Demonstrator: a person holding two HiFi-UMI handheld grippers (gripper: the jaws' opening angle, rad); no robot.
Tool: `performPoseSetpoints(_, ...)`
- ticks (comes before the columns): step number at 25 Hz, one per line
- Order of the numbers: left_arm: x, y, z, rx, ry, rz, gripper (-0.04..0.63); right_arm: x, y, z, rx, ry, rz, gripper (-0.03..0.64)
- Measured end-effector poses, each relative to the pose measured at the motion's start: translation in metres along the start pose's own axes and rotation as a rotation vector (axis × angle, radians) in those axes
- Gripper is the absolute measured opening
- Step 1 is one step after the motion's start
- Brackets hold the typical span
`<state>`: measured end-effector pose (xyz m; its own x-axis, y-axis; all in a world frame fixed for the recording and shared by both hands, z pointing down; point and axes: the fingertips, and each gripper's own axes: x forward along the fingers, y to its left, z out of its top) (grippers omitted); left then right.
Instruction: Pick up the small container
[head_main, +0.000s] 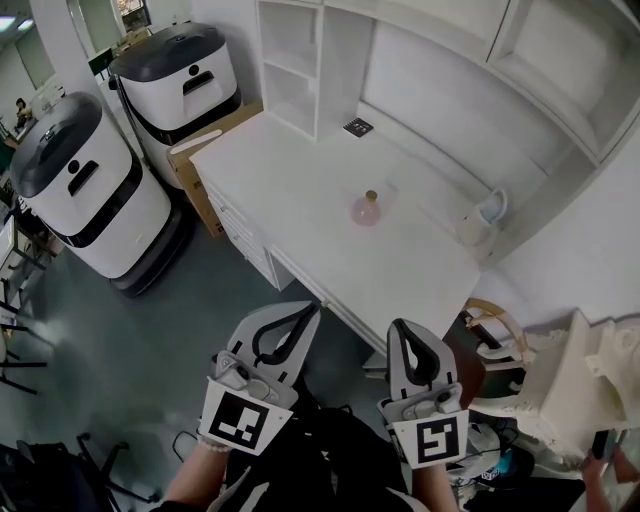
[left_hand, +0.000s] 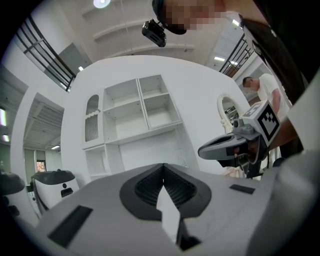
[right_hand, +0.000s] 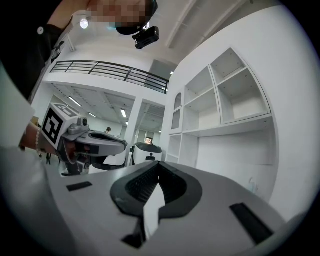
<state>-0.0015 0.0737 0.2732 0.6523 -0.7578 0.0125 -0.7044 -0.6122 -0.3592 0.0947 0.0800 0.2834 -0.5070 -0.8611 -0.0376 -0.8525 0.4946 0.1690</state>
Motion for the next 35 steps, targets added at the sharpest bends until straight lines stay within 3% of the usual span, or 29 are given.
performPoseSetpoints(25,0.149,0.126,-0.051,-0.027,-0.033,-0.263,0.002,0.159,-0.074,-0.024,-0.004,0.157,-0.225,0.002)
performPoseSetpoints(35,0.203,0.15,-0.078,-0.033,-0.044,-0.389,0.002,0.21,-0.099,-0.047,-0.007,0.229,-0.316,0.002)
